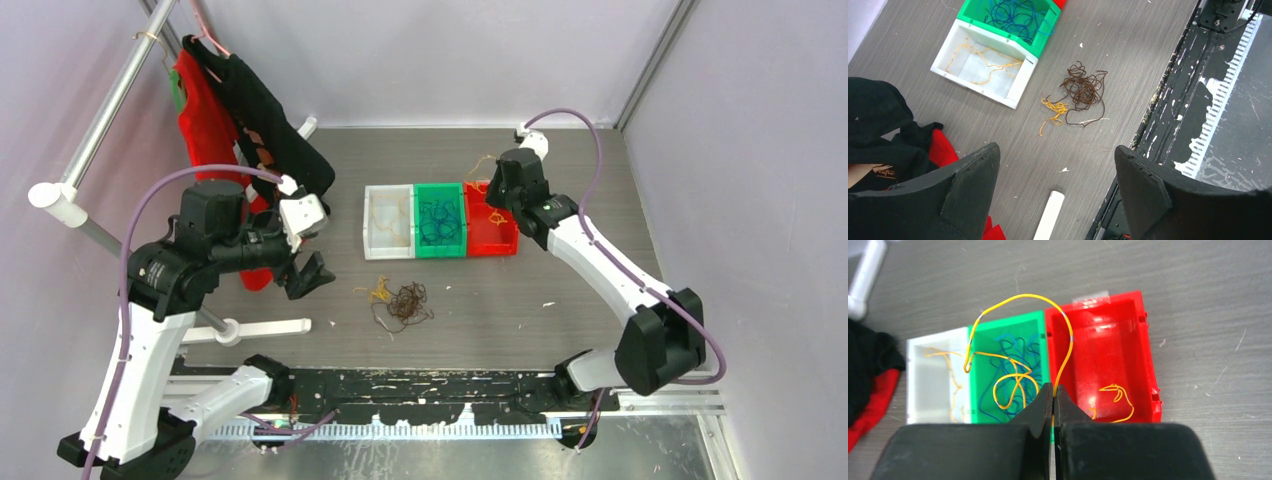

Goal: Untangle the cables
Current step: Place the cable in the bin.

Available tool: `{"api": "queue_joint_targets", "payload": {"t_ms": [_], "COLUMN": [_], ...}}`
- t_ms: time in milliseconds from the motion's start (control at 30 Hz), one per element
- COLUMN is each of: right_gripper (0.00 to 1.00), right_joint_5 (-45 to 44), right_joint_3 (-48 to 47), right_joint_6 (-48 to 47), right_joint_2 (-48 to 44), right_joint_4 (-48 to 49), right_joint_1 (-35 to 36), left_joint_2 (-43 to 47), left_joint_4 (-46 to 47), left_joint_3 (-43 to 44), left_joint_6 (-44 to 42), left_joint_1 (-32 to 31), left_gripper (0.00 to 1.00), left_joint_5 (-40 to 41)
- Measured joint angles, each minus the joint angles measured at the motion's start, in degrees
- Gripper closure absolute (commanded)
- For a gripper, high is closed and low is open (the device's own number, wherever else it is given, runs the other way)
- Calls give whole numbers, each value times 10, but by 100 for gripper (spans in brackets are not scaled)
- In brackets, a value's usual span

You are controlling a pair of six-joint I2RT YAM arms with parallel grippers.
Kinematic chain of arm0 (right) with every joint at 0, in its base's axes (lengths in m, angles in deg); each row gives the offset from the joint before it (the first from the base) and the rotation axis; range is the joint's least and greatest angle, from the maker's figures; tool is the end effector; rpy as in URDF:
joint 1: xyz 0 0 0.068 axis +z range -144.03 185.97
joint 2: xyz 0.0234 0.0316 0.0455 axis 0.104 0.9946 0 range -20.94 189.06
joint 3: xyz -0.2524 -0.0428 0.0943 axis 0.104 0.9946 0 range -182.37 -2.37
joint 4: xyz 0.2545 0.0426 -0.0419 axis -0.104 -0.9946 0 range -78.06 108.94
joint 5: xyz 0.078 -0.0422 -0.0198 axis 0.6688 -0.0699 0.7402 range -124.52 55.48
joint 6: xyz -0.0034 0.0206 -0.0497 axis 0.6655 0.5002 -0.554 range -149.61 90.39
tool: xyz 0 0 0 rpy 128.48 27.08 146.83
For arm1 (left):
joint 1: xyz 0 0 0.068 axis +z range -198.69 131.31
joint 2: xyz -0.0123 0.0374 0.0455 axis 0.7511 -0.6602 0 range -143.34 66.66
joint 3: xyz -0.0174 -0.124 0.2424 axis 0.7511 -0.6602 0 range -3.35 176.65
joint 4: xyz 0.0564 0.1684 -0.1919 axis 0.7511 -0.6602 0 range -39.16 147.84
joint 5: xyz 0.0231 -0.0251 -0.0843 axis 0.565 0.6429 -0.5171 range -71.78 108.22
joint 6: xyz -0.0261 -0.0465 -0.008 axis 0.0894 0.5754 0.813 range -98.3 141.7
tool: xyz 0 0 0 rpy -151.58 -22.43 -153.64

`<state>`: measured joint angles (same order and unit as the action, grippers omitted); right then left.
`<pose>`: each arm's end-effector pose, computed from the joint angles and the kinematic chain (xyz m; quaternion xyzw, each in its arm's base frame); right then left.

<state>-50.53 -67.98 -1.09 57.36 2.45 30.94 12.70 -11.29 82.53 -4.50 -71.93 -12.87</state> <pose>0.2879 0.1232 0.3239 0.0968 0.8515 0.1183 0.5016 0.1067 -0.0658 0.4443 0.4691 0.7340 -0.2290 0.4344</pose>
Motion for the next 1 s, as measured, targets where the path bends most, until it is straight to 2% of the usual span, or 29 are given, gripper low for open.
{"api": "queue_joint_targets", "payload": {"t_ms": [267,567,633,767,833,1000], "right_gripper": [99,96,90,67,59,57], "right_joint_5": [12,-19,-31,-45,-47,-50], "right_joint_3": [22,25,25,15,3,-33], "right_joint_6": [12,14,14,9,4,-6], "right_joint_2": [71,93,100,118,129,143], "right_joint_4": [2,-35,-48,-70,-80,-94], "right_joint_1": [-14,-15,-15,-15,-15,-15], "left_joint_2": [2,2,2,2,2,2], "left_joint_4": [-2,-2,-2,-2,-2,-3], "left_joint_3": [0,0,0,0,0,0], "left_joint_6": [0,-3,-3,-3,-3,-3], "left_joint_1": [0,0,0,0,0,0], "left_gripper": [15,15,15,15,15,15], "left_joint_5": [0,0,0,0,0,0]}}
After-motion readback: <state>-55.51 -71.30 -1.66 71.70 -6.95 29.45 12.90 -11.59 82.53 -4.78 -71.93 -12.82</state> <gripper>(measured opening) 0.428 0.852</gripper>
